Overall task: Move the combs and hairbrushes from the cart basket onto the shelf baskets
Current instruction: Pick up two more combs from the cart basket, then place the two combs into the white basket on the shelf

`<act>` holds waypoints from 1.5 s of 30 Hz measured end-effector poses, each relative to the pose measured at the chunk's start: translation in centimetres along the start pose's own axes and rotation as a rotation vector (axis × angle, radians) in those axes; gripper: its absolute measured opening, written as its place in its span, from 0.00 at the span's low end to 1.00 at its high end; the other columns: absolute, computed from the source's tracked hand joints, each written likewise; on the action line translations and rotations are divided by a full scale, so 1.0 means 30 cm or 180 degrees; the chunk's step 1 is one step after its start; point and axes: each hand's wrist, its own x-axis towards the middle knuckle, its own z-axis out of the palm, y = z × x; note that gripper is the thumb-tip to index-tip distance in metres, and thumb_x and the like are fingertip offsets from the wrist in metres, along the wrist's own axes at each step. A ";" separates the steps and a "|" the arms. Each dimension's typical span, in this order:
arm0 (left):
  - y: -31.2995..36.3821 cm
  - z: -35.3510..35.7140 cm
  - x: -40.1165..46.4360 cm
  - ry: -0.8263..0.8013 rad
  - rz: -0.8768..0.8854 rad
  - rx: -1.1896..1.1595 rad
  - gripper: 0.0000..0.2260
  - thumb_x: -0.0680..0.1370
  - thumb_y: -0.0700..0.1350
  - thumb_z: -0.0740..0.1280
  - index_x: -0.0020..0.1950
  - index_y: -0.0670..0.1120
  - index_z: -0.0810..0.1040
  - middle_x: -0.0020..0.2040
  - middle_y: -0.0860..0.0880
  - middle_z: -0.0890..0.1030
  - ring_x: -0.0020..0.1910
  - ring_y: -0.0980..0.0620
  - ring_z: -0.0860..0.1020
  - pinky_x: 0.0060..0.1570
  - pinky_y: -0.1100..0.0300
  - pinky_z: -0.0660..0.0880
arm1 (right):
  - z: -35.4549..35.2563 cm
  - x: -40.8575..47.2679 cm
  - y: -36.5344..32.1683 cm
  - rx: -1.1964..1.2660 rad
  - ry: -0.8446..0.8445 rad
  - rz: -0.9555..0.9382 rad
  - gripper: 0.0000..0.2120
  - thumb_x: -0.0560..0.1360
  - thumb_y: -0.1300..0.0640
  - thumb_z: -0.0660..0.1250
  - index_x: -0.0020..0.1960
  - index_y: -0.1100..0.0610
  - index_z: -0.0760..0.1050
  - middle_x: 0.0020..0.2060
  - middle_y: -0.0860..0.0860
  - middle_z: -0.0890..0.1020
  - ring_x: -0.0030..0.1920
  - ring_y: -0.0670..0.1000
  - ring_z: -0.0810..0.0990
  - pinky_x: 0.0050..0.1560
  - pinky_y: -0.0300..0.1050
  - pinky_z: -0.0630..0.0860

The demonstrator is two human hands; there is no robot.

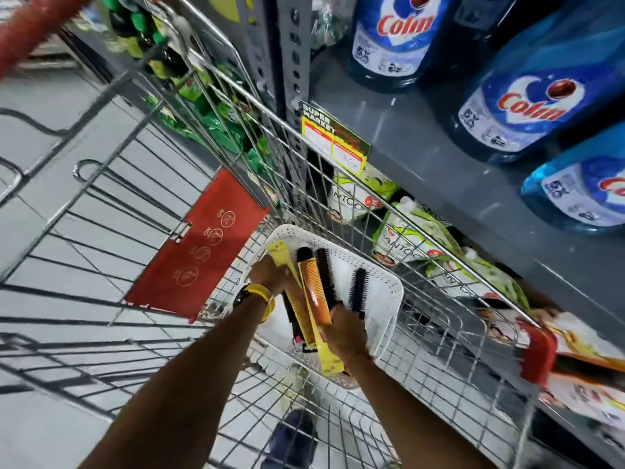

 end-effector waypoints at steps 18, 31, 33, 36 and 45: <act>0.171 -0.304 -0.661 0.1344 0.1170 -0.0800 0.17 0.77 0.51 0.70 0.44 0.36 0.83 0.42 0.34 0.84 0.45 0.38 0.83 0.36 0.50 0.68 | -0.496 -0.417 -0.028 0.0360 0.1219 -0.0858 0.09 0.70 0.50 0.72 0.46 0.55 0.79 0.43 0.54 0.86 0.47 0.56 0.85 0.44 0.45 0.76; 0.625 -0.784 -1.873 0.2313 0.2869 -0.1984 0.15 0.74 0.59 0.68 0.43 0.49 0.86 0.36 0.46 0.85 0.37 0.51 0.82 0.40 0.55 0.77 | -1.402 -1.409 0.118 0.1430 0.2696 -0.2145 0.07 0.71 0.48 0.73 0.47 0.47 0.80 0.41 0.47 0.87 0.48 0.51 0.81 0.49 0.43 0.66; 0.734 -0.829 -2.038 0.2367 0.3181 -0.2176 0.17 0.74 0.56 0.71 0.49 0.43 0.87 0.38 0.47 0.86 0.35 0.59 0.80 0.39 0.58 0.77 | -1.521 -1.542 0.162 0.1539 0.2747 -0.2252 0.04 0.72 0.47 0.72 0.45 0.44 0.78 0.39 0.46 0.86 0.50 0.52 0.82 0.56 0.44 0.71; 0.927 -0.854 -2.283 0.2238 0.3587 -0.2202 0.16 0.75 0.55 0.72 0.54 0.44 0.87 0.45 0.44 0.88 0.43 0.54 0.83 0.46 0.51 0.82 | -1.718 -1.734 0.273 0.1707 0.3142 -0.2325 0.09 0.71 0.49 0.72 0.37 0.40 0.74 0.32 0.43 0.83 0.47 0.54 0.84 0.60 0.52 0.75; 1.489 -0.649 -2.716 0.1273 0.4458 -0.2221 0.06 0.72 0.52 0.75 0.40 0.50 0.87 0.37 0.41 0.87 0.34 0.51 0.82 0.42 0.42 0.83 | -2.139 -2.080 0.772 0.1784 0.4380 -0.1751 0.03 0.73 0.51 0.71 0.43 0.50 0.80 0.36 0.49 0.87 0.39 0.50 0.87 0.49 0.50 0.81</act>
